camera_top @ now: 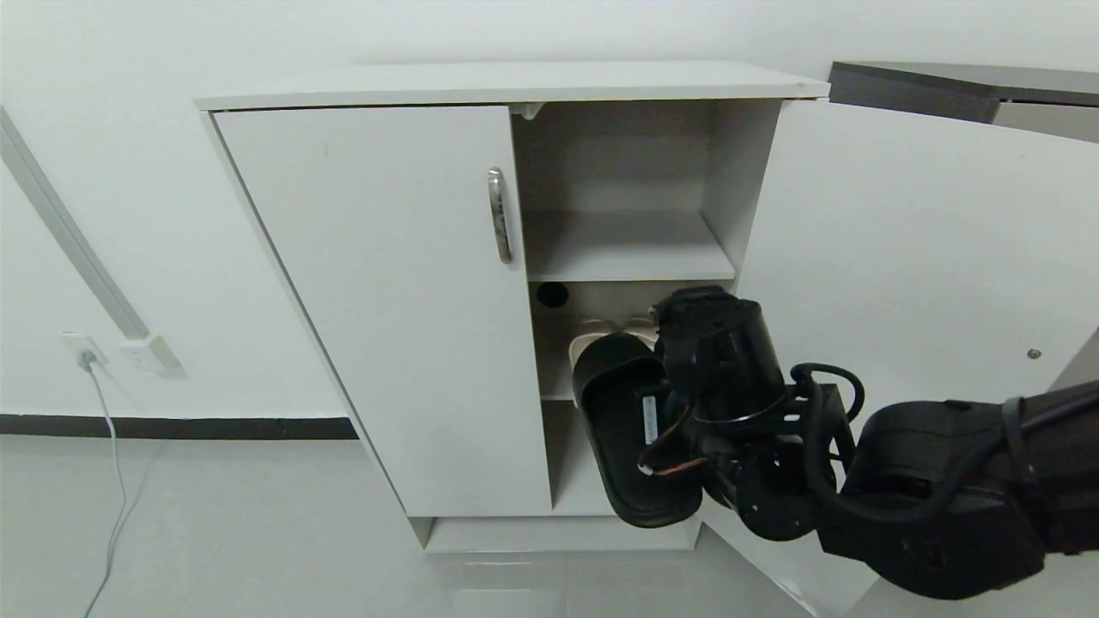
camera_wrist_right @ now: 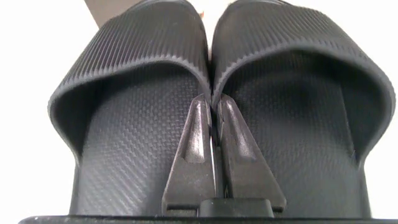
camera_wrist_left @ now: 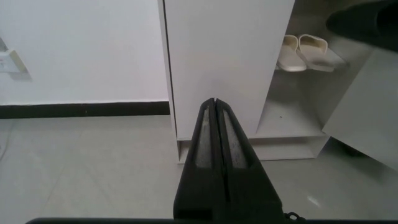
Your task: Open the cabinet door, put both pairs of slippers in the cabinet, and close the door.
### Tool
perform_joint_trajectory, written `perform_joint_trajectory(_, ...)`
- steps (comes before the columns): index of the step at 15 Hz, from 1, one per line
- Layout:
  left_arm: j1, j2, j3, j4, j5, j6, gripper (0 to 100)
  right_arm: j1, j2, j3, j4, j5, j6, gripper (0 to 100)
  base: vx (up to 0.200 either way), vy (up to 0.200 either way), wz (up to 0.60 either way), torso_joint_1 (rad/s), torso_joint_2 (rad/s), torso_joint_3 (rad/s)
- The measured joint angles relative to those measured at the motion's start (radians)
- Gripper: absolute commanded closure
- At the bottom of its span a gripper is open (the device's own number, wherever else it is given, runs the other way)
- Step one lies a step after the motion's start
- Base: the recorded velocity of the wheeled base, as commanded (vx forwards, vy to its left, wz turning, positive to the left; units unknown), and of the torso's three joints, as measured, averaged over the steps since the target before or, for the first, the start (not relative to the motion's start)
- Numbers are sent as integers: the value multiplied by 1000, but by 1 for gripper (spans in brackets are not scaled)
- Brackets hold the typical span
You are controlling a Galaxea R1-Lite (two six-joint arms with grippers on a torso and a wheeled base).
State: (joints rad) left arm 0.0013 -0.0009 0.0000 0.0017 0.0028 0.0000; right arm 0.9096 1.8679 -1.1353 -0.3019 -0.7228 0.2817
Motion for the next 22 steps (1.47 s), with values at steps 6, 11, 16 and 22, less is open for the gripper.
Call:
perform_joint_trajectory(6, 0, 0, 0, 0, 0, 0, 100, 23, -18, -189, 94, -41, 21, 100, 0, 0, 0, 0, 0, 0)
perform_joint_trajectory(11, 0, 0, 0, 0, 0, 0, 100, 19, 14, -227, 69, -45, 23, 100, 0, 0, 0, 0, 0, 0)
perform_joint_trajectory(16, 0, 0, 0, 0, 0, 0, 100, 11, 22, -242, 59, -46, 16, 100, 0, 0, 0, 0, 0, 0)
perform_joint_trajectory(22, 0, 0, 0, 0, 0, -1, 100, 10, 30, -264, 58, -61, 10, 100, 33, 0, 0, 0, 0, 1)
